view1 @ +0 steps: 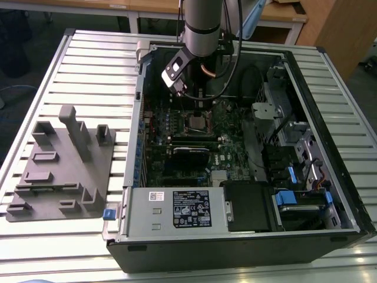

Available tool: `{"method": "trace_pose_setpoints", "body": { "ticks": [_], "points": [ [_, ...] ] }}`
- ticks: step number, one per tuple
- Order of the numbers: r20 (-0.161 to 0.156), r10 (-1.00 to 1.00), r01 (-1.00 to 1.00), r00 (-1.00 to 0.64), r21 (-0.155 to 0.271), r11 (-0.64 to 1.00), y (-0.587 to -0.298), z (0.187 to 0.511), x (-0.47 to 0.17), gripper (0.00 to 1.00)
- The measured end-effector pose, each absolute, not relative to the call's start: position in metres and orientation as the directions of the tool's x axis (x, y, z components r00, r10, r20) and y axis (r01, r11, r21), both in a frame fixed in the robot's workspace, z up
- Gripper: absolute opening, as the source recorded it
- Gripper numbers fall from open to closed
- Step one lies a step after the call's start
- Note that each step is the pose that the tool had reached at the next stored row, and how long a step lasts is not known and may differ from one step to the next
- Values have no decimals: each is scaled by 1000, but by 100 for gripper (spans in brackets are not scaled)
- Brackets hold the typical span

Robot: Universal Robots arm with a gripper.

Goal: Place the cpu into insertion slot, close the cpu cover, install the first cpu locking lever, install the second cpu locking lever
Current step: 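Place the cpu into insertion slot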

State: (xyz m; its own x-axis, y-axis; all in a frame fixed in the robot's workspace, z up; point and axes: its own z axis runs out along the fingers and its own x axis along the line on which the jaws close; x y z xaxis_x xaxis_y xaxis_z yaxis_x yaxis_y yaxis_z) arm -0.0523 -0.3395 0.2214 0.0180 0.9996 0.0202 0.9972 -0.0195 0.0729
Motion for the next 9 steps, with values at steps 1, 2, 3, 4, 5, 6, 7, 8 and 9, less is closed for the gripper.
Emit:
{"method": "trace_pose_setpoints", "body": {
  "ticks": [1, 2, 3, 4, 5, 6, 7, 8, 9],
  "points": [
    [20, 1000, 997, 18, 72, -19, -340, 221, -52, 11],
    [20, 1000, 997, 18, 72, -19, -340, 220, -52, 11],
    [20, 1000, 997, 18, 71, -19, -340, 218, -52, 11],
    [20, 1000, 997, 18, 70, -19, -340, 217, -52, 11],
    [20, 1000, 997, 18, 70, -19, -340, 215, -52, 11],
    [20, 1000, 997, 18, 70, -19, -340, 214, -52, 11],
    [20, 1000, 997, 18, 70, -19, -340, 213, -52, 11],
    [20, 1000, 997, 17, 70, -19, -339, 212, -52, 11],
    [20, 1000, 997, 14, 70, -15, -339, 212, -52, 11]
  ]
}}
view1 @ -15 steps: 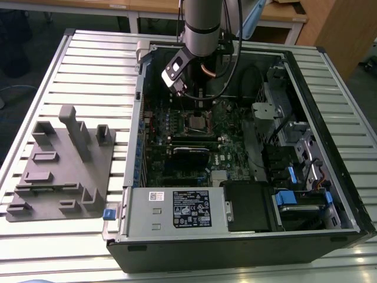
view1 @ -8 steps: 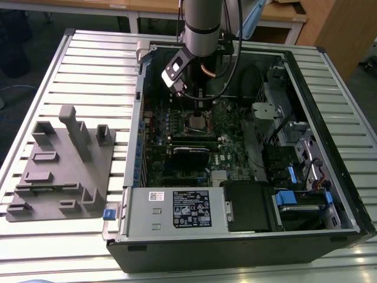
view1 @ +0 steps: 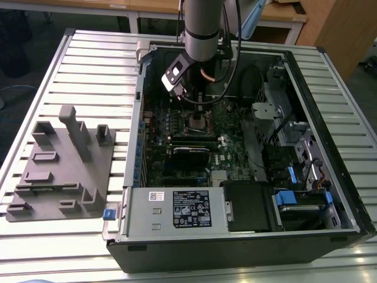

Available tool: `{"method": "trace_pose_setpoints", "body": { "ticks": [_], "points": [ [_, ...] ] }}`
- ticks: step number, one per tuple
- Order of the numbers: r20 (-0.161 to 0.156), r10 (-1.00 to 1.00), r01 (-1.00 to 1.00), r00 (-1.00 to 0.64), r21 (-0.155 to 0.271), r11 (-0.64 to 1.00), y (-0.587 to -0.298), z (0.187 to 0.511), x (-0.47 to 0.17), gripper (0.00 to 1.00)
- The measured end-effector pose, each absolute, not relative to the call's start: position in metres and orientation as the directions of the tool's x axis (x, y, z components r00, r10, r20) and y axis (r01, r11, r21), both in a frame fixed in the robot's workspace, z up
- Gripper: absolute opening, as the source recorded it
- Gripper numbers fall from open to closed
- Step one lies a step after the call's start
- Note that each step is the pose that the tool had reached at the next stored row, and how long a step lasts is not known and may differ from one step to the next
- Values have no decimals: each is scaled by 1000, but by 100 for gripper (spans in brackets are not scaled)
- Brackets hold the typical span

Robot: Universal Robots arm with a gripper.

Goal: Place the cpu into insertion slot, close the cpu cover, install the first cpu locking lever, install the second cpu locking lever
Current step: 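Place the cpu into insertion slot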

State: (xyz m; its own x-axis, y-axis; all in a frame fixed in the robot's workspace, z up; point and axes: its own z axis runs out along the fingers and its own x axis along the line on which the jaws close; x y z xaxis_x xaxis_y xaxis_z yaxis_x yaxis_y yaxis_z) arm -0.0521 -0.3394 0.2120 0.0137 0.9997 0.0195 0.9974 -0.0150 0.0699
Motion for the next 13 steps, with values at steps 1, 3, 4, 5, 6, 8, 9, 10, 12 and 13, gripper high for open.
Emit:
{"method": "trace_pose_setpoints", "body": {
  "ticks": [1, 3, 4, 5, 6, 8, 9, 10, 12, 13],
  "points": [
    [19, 1000, 998, 8, 70, -9, -339, 212, -52, 11],
    [20, 1000, 998, -5, 70, 3, -339, 211, -52, 11],
    [19, 1000, 998, -7, 70, 5, -339, 211, -52, 11],
    [19, 1000, 998, -7, 70, 5, -339, 211, -52, 11],
    [19, 1000, 998, -7, 70, 5, -339, 211, -52, 11],
    [19, 1000, 998, -7, 70, 5, -339, 211, -52, 11],
    [19, 1000, 998, -7, 70, 5, -339, 211, -52, 11],
    [20, 1000, 998, -7, 70, 5, -339, 211, -52, 11],
    [21, 1000, 998, -7, 70, 5, -339, 209, -52, 11],
    [21, 1000, 998, -7, 70, 5, -339, 208, -52, 11]
  ]
}}
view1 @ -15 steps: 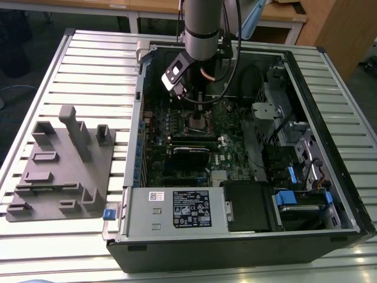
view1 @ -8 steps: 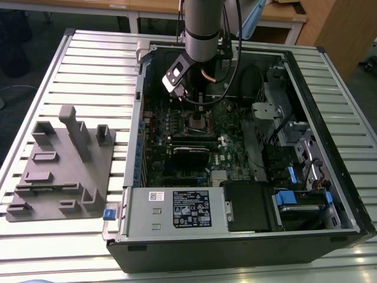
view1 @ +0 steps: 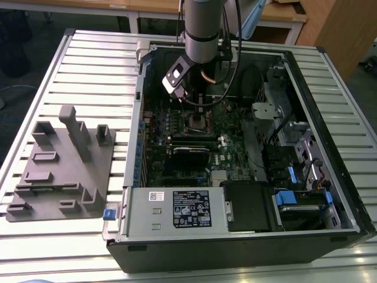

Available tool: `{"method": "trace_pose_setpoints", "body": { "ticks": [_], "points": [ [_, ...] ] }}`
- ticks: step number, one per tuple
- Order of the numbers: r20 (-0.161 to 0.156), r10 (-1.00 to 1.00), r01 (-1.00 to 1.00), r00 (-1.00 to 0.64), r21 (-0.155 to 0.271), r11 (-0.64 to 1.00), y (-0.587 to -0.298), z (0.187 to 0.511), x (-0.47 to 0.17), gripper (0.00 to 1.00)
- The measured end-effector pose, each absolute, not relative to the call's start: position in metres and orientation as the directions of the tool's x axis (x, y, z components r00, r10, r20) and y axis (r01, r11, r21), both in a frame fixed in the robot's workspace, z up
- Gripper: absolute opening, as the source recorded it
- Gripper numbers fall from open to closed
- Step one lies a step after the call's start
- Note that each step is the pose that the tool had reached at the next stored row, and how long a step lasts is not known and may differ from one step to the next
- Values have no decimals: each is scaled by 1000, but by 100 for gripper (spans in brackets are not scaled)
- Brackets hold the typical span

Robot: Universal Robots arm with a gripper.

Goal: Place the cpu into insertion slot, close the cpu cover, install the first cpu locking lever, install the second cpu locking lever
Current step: 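Place the cpu into insertion slot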

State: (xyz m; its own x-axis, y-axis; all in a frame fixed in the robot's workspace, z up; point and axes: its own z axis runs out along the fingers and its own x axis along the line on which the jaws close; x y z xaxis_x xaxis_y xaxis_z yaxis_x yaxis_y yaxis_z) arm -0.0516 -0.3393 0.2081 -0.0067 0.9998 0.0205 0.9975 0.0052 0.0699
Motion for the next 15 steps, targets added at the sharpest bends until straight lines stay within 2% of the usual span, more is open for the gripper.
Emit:
{"method": "trace_pose_setpoints", "body": {
  "ticks": [15],
  "points": [
    [20, 1000, 998, -7, 70, 5, -339, 201, -52, 11]
  ]
}}
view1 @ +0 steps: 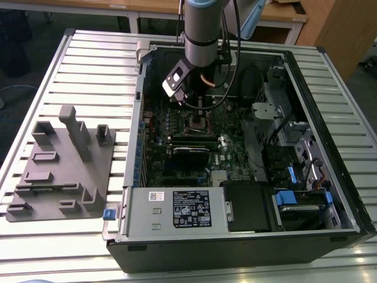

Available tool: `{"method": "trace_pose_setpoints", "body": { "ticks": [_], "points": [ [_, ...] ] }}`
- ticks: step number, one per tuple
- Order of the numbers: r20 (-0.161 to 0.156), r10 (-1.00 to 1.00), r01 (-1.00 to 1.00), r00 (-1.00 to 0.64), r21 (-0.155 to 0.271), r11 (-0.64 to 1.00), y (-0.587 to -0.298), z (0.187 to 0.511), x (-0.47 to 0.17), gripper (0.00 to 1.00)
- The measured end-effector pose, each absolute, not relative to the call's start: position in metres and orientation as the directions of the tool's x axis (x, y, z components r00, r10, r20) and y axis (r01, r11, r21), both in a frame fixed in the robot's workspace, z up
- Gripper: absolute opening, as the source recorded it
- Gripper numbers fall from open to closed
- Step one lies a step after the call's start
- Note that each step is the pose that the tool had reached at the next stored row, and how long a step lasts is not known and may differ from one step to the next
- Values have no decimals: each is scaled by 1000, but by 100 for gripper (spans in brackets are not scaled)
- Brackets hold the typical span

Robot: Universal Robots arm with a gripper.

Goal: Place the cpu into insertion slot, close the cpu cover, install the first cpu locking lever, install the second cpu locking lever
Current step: 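Place the cpu into insertion slot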

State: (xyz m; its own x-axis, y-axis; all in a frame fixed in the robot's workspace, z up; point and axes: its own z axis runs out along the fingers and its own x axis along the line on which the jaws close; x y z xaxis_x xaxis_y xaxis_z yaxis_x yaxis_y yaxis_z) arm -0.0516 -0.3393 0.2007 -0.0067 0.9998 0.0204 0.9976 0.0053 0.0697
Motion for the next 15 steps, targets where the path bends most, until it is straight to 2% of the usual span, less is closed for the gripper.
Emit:
{"method": "trace_pose_setpoints", "body": {
  "ticks": [7, 15],
  "points": [
    [21, 1000, 998, -7, 70, 5, -339, 199, -52, 11],
    [21, 1000, 998, -7, 70, 5, -339, 219, -52, 11]
  ]
}}
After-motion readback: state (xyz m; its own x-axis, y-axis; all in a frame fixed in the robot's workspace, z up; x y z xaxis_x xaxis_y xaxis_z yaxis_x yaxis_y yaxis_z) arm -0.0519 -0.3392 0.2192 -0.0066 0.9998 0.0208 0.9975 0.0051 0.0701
